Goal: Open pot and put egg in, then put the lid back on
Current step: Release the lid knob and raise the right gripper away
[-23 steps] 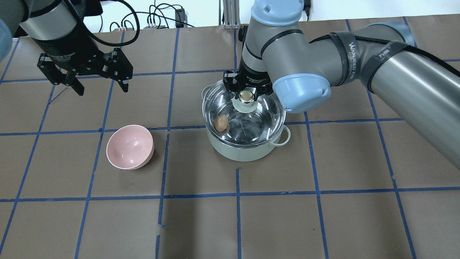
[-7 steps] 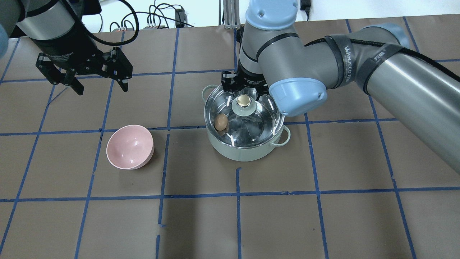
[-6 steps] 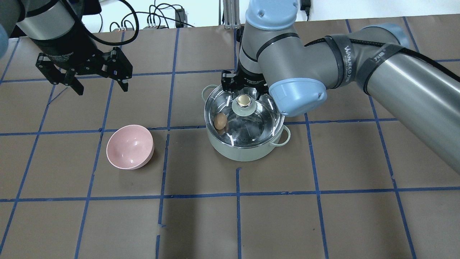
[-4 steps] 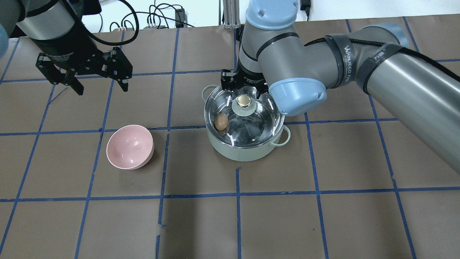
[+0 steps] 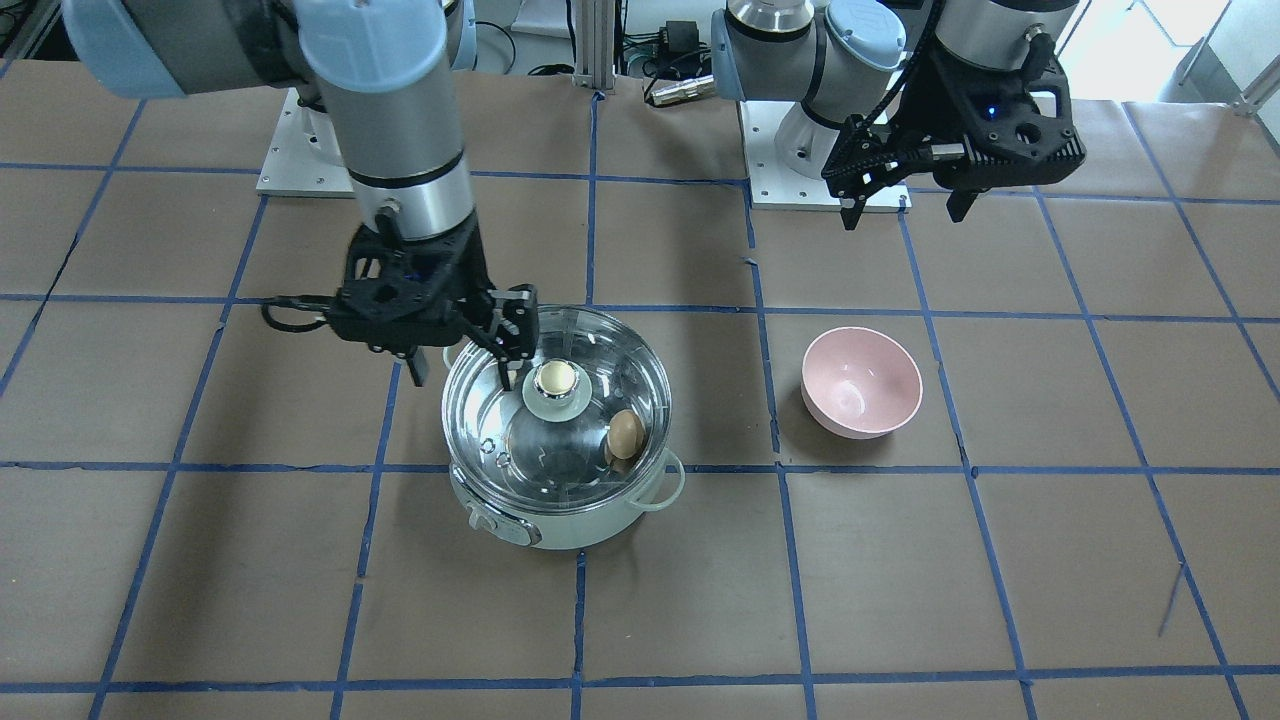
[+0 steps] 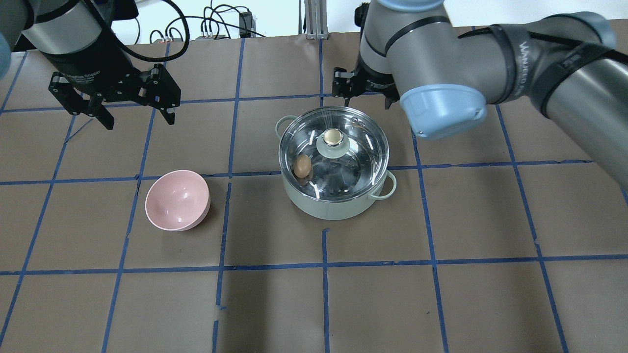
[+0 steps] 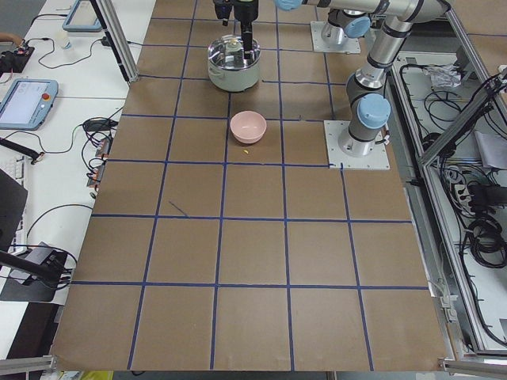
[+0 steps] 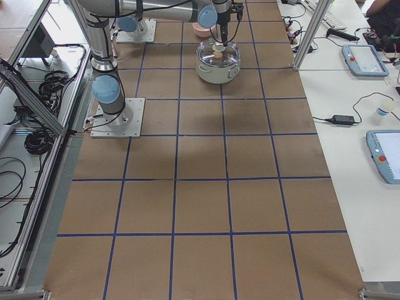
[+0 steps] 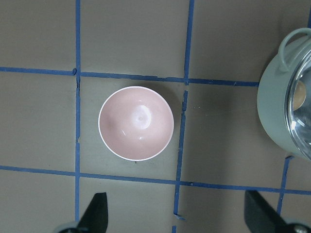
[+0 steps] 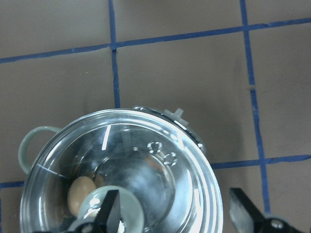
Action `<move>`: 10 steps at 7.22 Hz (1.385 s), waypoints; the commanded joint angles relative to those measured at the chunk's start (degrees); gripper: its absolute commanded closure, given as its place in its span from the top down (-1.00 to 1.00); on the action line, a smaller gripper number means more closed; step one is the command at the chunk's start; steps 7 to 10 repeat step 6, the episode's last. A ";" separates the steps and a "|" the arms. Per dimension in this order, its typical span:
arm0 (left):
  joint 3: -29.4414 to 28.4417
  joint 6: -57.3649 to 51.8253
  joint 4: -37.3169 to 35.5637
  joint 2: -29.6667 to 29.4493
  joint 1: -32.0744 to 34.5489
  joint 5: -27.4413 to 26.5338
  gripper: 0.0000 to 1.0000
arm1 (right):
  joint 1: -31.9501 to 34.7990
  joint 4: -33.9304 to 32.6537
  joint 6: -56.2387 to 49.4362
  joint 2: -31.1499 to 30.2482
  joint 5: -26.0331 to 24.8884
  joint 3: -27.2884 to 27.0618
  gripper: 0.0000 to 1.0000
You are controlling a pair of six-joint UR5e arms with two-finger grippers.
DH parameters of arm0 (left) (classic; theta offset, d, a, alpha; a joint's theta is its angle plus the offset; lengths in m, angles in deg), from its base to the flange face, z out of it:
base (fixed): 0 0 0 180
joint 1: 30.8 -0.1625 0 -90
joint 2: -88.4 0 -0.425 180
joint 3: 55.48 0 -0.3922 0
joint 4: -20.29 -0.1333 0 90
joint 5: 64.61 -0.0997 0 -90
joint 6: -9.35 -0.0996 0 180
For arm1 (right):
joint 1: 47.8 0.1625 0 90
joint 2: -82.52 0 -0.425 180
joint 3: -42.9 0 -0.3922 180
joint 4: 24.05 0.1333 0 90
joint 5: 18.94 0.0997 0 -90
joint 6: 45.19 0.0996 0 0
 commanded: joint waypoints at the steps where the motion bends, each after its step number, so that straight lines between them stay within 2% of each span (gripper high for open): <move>1: -0.06 0.00 0.00 0.00 0.00 -0.01 1.00 | -7.18 1.48 -4.56 -2.69 0.19 0.42 1.00; 2: -0.06 0.00 0.00 0.09 0.00 -0.01 1.00 | -7.55 1.83 -5.20 -3.21 -0.16 0.68 1.00; 3: 0.03 0.00 0.00 0.09 0.00 0.08 1.00 | -7.64 9.31 -4.95 -4.52 -0.86 1.55 1.00; 4: 0.03 0.00 0.00 0.09 0.00 0.08 1.00 | -7.38 12.43 -5.03 -5.49 -3.22 1.99 1.00; 10: 0.29 0.17 -0.09 0.26 0.00 -0.18 1.00 | -7.29 12.47 -5.30 -5.42 -3.94 1.82 1.00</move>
